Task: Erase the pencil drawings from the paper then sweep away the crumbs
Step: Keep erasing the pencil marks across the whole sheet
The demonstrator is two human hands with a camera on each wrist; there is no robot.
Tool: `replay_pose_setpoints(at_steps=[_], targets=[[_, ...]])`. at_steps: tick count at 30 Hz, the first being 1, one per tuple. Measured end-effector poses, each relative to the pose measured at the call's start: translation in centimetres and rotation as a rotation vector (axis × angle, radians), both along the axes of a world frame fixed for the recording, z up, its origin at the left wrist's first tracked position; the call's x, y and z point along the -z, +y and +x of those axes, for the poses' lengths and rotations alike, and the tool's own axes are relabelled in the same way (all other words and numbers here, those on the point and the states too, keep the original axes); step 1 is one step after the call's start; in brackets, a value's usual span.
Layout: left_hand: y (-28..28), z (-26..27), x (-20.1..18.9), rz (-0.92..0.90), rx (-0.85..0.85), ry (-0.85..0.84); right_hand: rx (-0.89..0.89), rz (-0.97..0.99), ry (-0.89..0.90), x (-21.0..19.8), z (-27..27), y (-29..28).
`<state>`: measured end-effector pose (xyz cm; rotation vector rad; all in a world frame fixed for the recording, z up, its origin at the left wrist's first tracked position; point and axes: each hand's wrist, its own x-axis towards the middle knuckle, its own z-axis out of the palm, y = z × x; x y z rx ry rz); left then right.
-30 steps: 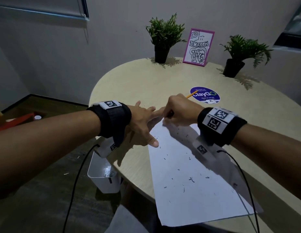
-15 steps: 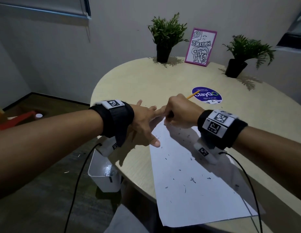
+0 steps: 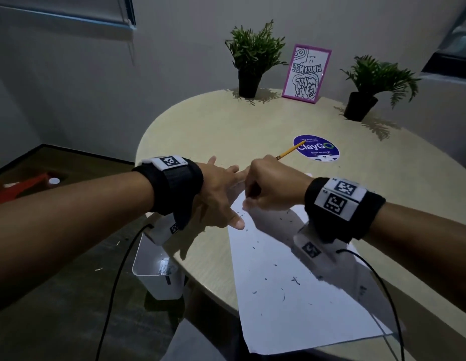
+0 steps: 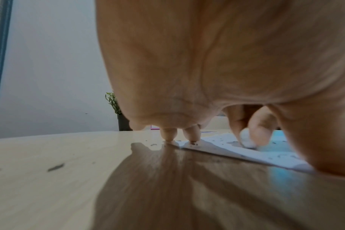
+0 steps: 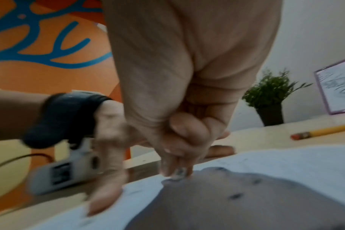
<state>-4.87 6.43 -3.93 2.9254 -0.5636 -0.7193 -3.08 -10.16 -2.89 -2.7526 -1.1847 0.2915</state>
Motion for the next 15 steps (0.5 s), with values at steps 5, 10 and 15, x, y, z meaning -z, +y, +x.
replay_pose_setpoints(at_steps=[5,10,15], targets=[[0.4,0.6,1.2,0.031,-0.012,0.005,0.181,0.012,-0.123,-0.2,3.9,-0.7],[-0.3,-0.1,-0.3,0.043,0.0,-0.003,-0.009,-0.024,-0.04,-0.2,0.9,0.3],[-0.2,0.1,0.2,0.064,-0.028,0.02,0.171,0.015,-0.122,-0.3,3.6,-0.5]])
